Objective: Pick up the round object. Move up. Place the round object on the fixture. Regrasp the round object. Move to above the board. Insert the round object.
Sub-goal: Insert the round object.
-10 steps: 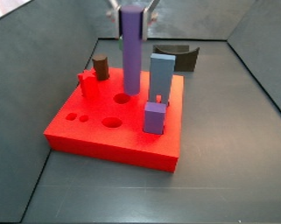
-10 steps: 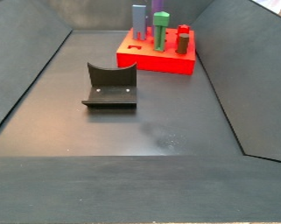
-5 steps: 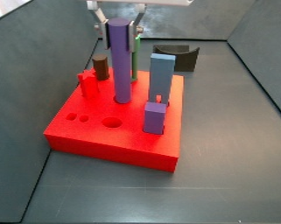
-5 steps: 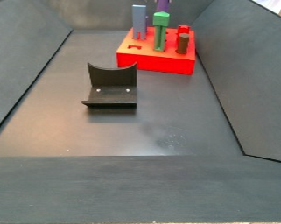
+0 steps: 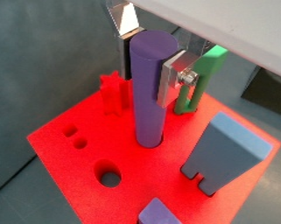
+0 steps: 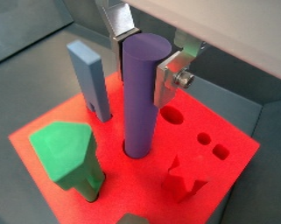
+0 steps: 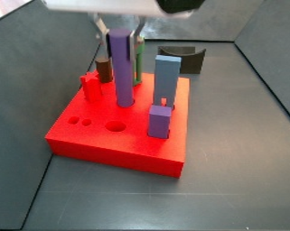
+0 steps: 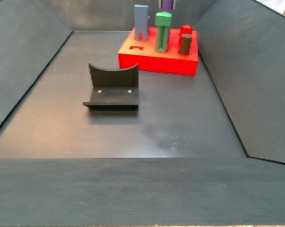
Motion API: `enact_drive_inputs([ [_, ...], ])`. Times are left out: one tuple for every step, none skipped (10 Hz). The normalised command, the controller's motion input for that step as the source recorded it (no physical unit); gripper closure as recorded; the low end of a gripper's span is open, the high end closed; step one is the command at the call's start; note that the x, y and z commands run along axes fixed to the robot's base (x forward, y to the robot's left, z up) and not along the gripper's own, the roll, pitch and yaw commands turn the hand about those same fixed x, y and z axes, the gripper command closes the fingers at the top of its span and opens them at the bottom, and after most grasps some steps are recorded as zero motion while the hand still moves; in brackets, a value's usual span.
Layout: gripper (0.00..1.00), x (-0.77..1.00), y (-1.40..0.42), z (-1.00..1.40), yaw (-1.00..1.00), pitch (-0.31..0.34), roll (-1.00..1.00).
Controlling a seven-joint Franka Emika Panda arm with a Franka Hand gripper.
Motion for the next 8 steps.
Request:
enact_drive_inputs([
  [1.0,0.0,0.05,-0.37,-0.07,-0.067,-0.13],
  [1.0,0.0,0.04,-0.35,-0.05,-0.074,-0.11],
  [1.0,0.0,0.03,-0.33,-0.03,-0.077,-0.1],
  [1.0,0.0,0.05,-0.34,0.0,-0.083,-0.08],
  [1.0,0.0,0.07,-0.38,0.0,-0.107,-0.07],
  [1.0,-0.03,0.03,-0.21,0.01,-0.051,0.0],
  [1.0,0.0,0.0,0.0,0.0,-0.01,0.0],
  [1.0,0.0,0.0,0.0,0.0,0.0,0.0],
])
